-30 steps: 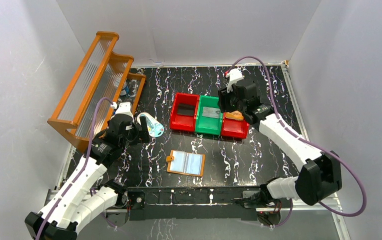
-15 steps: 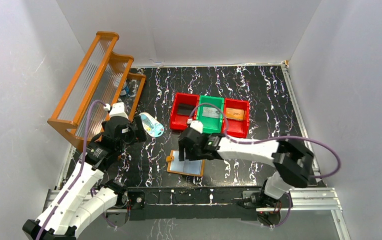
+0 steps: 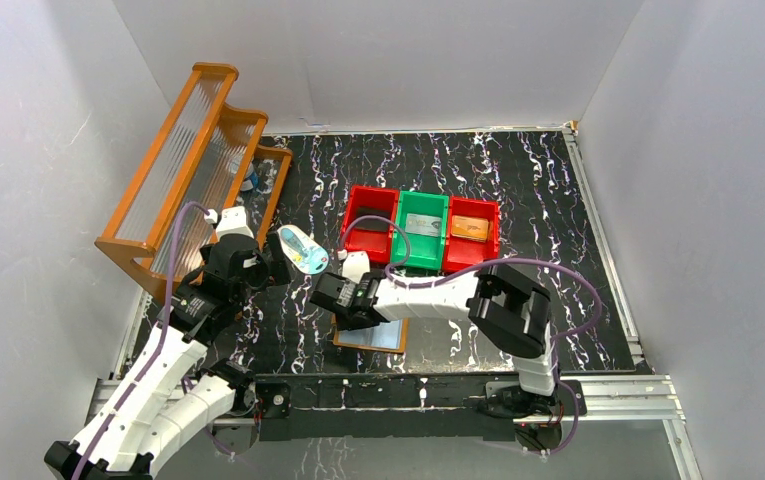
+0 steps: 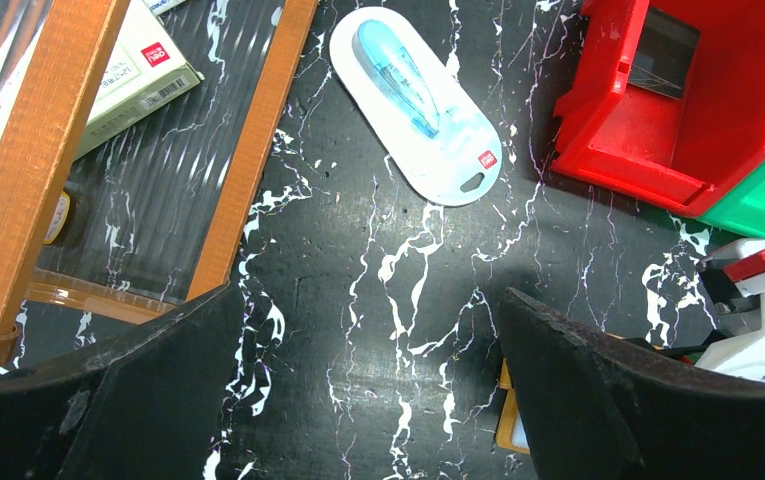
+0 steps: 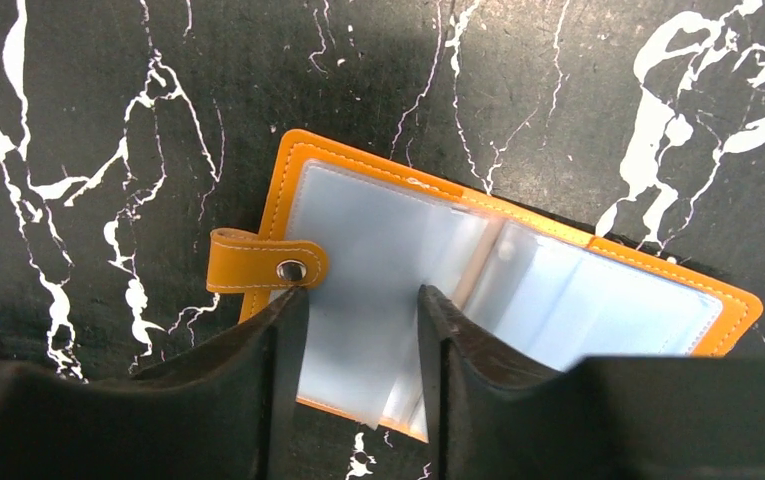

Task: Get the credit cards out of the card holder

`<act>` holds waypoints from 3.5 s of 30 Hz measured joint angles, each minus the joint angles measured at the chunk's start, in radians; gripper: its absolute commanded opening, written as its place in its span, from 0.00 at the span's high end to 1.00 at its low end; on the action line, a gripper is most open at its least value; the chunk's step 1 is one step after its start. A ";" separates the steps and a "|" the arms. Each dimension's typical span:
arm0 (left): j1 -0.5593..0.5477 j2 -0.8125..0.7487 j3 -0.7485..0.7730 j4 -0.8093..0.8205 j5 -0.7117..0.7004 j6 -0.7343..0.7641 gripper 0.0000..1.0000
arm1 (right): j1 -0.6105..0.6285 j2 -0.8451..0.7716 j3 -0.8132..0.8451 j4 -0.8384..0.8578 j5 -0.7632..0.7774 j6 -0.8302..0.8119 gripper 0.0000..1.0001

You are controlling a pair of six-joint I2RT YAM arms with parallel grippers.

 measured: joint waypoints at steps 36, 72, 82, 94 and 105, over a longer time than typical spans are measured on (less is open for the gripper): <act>0.000 0.013 0.000 0.000 0.001 0.000 0.02 | 0.032 0.005 0.005 -0.011 0.026 -0.023 0.40; 0.000 0.043 0.000 0.000 0.008 0.000 0.02 | -0.012 -0.478 -0.335 -0.016 0.134 0.021 0.03; 0.000 0.050 0.000 0.001 0.011 0.000 0.02 | -0.146 -0.410 -0.420 0.035 0.033 -0.033 0.03; 0.000 0.050 0.000 0.001 0.012 0.001 0.01 | -0.142 -0.291 -0.369 0.013 0.008 -0.068 0.29; 0.000 0.050 0.000 0.001 0.012 0.001 0.02 | -0.090 -0.193 -0.249 -0.078 0.073 -0.048 0.32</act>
